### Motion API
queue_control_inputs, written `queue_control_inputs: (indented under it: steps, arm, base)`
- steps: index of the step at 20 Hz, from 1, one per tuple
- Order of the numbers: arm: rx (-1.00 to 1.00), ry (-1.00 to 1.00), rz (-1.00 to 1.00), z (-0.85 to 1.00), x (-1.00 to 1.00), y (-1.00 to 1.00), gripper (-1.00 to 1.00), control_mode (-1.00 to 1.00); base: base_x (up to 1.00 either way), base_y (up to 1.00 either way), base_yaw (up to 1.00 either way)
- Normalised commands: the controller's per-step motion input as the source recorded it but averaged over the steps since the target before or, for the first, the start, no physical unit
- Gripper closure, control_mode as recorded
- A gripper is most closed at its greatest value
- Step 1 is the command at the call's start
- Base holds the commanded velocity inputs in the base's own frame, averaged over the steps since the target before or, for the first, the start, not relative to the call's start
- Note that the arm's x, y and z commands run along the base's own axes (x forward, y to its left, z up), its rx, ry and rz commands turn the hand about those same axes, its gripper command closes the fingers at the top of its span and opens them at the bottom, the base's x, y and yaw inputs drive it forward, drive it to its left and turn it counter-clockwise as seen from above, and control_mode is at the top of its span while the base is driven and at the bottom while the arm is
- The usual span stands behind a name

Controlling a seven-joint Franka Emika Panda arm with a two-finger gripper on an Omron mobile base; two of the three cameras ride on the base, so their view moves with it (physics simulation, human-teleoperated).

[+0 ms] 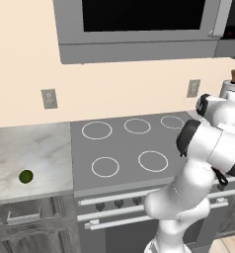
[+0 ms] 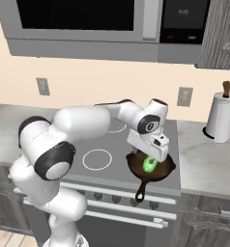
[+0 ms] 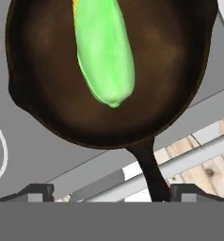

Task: Put the corn and lime in the pan. Then turn on the front right burner and set the heat to medium.

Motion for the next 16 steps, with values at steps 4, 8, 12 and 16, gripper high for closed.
queue_control_inputs:
  steps: [4,8,12,16]
  arm:
    - [-0.03,-0.10,0.02,0.54,-0.45,0.95,-1.00,-1.00]
    - [0.00,-0.10,0.10,0.31,-0.11,1.00,-1.00,-1.00]
    - [0.00,-0.14,0.15,0.16,-0.11,1.00,-1.00,-1.00]
    - [-0.02,-0.11,0.15,0.19,-0.09,1.00,-1.00,-1.00]
  base:
    - [0.00,0.00,0.00]
    - [0.00,0.00,0.00]
    - [0.00,0.00,0.00]
    - [0.00,0.00,0.00]
